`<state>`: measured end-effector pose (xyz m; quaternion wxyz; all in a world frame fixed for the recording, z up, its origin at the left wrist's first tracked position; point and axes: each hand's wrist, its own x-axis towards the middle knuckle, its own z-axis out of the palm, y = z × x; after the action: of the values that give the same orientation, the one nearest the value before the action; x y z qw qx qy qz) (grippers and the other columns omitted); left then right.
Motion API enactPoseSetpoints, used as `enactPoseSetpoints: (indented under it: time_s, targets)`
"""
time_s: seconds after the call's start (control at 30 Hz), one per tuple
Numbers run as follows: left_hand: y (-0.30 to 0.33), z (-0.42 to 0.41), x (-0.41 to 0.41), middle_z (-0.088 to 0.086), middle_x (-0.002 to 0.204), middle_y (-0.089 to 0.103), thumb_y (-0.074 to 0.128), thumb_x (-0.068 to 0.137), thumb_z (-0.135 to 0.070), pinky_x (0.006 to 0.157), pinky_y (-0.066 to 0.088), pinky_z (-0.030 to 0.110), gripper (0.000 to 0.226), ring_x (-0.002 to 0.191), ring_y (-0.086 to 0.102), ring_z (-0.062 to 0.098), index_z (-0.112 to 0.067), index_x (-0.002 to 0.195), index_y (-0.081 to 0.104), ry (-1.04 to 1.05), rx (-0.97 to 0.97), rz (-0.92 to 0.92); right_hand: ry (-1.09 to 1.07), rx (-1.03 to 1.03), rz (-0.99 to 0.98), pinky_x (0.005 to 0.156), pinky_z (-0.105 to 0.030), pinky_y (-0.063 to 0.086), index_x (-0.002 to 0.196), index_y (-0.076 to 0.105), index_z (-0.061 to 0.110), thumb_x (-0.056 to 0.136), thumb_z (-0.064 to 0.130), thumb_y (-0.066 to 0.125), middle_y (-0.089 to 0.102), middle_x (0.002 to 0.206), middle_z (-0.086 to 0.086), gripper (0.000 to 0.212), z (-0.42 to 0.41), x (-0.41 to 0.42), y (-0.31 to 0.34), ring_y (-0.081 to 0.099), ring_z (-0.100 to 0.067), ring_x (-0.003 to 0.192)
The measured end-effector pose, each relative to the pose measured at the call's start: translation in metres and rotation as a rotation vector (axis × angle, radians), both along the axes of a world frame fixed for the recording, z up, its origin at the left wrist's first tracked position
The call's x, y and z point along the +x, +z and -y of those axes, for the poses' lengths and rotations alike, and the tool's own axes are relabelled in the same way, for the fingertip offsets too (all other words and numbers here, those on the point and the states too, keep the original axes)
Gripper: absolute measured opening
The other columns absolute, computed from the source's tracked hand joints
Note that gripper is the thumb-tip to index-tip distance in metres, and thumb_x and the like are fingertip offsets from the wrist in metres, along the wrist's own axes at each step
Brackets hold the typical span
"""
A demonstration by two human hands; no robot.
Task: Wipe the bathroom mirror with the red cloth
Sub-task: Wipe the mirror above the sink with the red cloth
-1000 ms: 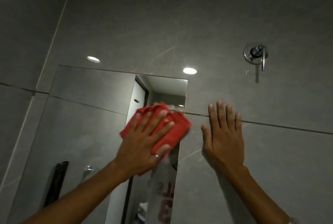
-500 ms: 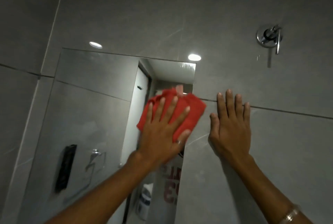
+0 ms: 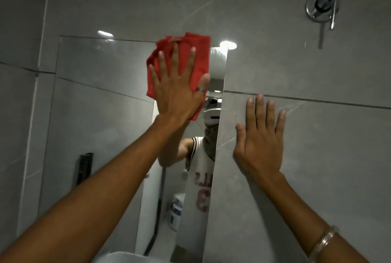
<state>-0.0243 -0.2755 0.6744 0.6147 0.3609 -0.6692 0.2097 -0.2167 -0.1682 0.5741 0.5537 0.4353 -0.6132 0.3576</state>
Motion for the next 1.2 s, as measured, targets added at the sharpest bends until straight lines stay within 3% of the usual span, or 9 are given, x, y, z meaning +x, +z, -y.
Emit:
enactPoseSetpoints:
  time_s: [0.23,0.4,0.53,0.7,0.8,0.9,0.97,1.1,1.2]
  targets:
    - [-0.155,-0.026,-0.059,0.009,0.175,0.003,0.031,0.100,-0.070,0.124,0.006,0.069,0.078,0.161,0.002,0.038,-0.032,0.165,0.009,-0.122,-0.139,0.101,0.012,-0.012,-0.045,0.135,-0.052,0.000,0.170,0.012,0.014,0.111,0.042,0.019,0.006,0.179,-0.010,0.066,0.003,0.000,-0.069,0.001,-0.029,0.166]
    - [-0.297,-0.021,-0.027,0.008,0.173,0.009,0.042,0.098,-0.064,0.126,0.006,0.066,0.077,0.161,0.002,0.034,-0.036,0.163,0.012,-0.094,-0.091,0.159,0.009,0.056,-0.041,0.134,-0.052,-0.001,0.169,0.008,0.017,0.110,0.041,0.024,-0.002,0.177,-0.008,0.066,-0.003,-0.006,-0.134,-0.005,-0.027,0.165]
    - [-0.327,-0.027,-0.028,0.020,0.167,0.026,0.030,0.103,-0.058,0.123,0.017,0.069,0.068,0.155,0.018,0.047,-0.029,0.163,0.016,0.016,0.232,-0.210,-0.008,0.077,-0.053,0.134,-0.053,-0.002,0.168,0.008,0.017,0.109,0.040,0.026,0.003,0.177,-0.009,0.066,-0.004,-0.009,-0.169,-0.006,-0.027,0.165]
    - [-0.416,-0.033,-0.026,0.006,0.170,0.022,0.042,0.099,-0.061,0.118,0.023,0.072,0.063,0.160,0.008,0.035,-0.041,0.157,0.031,-0.184,-0.023,0.307,-0.037,0.038,-0.072,0.132,-0.056,0.004,0.167,0.013,0.014,0.110,0.038,0.031,0.031,0.171,-0.019,0.064,-0.002,-0.009,-0.177,0.022,-0.040,0.158]
    - [-0.462,-0.017,0.010,0.006,0.174,0.011,0.033,0.102,-0.063,0.113,0.030,0.074,0.069,0.152,0.026,0.043,-0.042,0.163,0.011,-0.141,0.037,0.301,-0.020,0.038,-0.082,0.131,-0.057,0.006,0.166,0.014,0.013,0.109,0.038,0.032,0.032,0.170,-0.020,0.065,-0.003,-0.008,-0.181,0.023,-0.041,0.158]
    - [-0.466,-0.026,-0.002,0.025,0.164,0.025,0.029,0.102,-0.062,0.118,0.018,0.076,0.072,0.150,0.022,0.057,-0.036,0.165,0.007,-0.024,0.335,-0.070,-0.005,0.038,-0.064,0.132,-0.057,0.006,0.167,0.011,0.015,0.109,0.038,0.034,0.027,0.172,-0.019,0.067,-0.003,-0.009,-0.181,0.015,-0.036,0.162]
    - [-0.456,-0.045,-0.030,0.022,0.167,0.020,0.033,0.101,-0.059,0.123,0.008,0.072,0.072,0.154,0.013,0.053,-0.034,0.165,0.011,-0.054,0.392,-0.129,-0.010,0.044,-0.064,0.132,-0.058,0.008,0.168,0.011,0.015,0.108,0.037,0.036,0.024,0.173,-0.016,0.068,-0.005,-0.008,-0.180,0.016,-0.037,0.162]
    - [-0.449,-0.066,-0.053,-0.005,0.174,0.010,0.042,0.099,-0.059,0.118,0.025,0.071,0.068,0.149,0.031,0.041,-0.045,0.161,0.019,-0.201,0.086,0.380,0.002,0.079,-0.029,0.133,-0.055,0.004,0.169,0.008,0.018,0.108,0.037,0.035,0.008,0.176,-0.011,0.069,-0.011,-0.004,-0.180,0.006,-0.031,0.164]
    - [-0.410,-0.047,-0.033,-0.009,0.174,0.008,0.043,0.099,-0.060,0.123,0.017,0.065,0.065,0.153,0.028,0.030,-0.044,0.160,0.025,-0.205,-0.025,0.410,0.012,0.113,-0.037,0.133,-0.054,0.006,0.168,0.013,0.018,0.106,0.036,0.037,0.007,0.176,-0.009,0.069,-0.019,-0.005,-0.174,0.000,-0.026,0.165]
